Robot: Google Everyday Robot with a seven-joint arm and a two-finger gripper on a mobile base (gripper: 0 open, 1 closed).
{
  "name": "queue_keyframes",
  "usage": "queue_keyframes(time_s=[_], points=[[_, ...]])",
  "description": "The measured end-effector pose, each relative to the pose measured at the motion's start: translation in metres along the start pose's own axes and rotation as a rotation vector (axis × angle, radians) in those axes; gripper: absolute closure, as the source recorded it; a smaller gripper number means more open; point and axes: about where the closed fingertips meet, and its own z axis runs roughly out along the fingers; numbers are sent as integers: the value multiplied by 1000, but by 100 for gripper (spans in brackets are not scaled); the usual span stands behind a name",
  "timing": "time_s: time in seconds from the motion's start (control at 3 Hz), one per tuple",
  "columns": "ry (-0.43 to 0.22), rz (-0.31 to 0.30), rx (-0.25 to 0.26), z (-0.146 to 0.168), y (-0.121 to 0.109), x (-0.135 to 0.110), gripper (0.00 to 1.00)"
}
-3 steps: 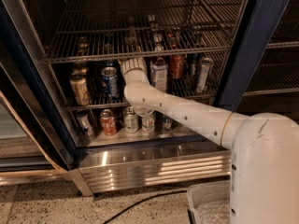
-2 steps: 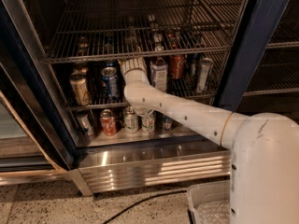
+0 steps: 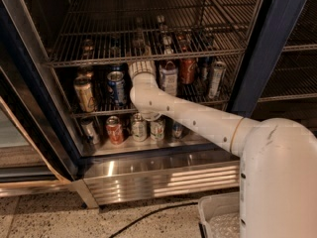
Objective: Pick water bottle from middle shelf of fridge
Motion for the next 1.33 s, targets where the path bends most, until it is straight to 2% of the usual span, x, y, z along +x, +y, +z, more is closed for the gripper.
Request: queue_keyframes(time_s=[0.67,1.33], points=[[-34,0,21,24,4,-10,53],[-32,0,25,26,5,-8,46]])
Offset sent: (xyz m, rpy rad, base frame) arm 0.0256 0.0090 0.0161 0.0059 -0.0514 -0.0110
